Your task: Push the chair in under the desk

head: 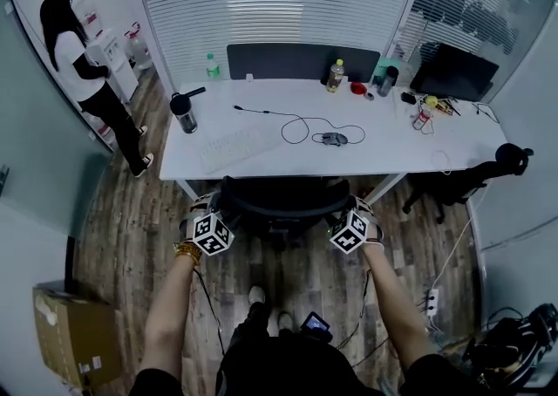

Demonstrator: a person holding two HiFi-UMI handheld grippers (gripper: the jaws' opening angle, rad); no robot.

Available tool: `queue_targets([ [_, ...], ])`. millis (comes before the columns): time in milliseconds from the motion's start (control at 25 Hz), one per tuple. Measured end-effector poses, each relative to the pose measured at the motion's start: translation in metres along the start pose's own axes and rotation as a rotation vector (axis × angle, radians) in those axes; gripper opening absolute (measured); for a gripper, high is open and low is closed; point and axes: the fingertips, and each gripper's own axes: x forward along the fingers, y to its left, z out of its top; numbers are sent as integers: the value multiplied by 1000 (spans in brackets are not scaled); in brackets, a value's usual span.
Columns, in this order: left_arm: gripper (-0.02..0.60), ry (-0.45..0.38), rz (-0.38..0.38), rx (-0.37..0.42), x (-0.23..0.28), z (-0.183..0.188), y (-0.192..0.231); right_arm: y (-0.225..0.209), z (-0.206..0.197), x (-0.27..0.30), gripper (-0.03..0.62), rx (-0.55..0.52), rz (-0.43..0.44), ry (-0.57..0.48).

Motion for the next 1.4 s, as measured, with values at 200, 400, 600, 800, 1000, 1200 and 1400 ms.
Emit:
queue_targets([
  [200, 284, -5, -4, 11, 13, 1, 10, -10, -2, 11, 296, 12, -4, 15],
  [400, 284, -7, -10, 14, 25, 6, 22, -23, -2, 18, 298, 17, -9, 24],
  [600, 282, 3, -17, 13, 34, 10, 30, -36, 1, 21, 299, 17, -13, 40],
  [800, 290, 11, -34, -29, 44, 15, 35, -46, -3, 31, 302, 23, -15, 46],
  [1000, 318, 12, -61, -104, 43, 17, 35, -44, -4, 30, 307, 28, -7, 38],
  [1200, 311, -37, -19, -172, 22, 17, 31, -41, -1, 23, 354, 54, -22, -25],
  [1400, 287, -102, 10, -231, -5, 22, 14, -40, -2, -1, 323, 87, -89, -91],
])
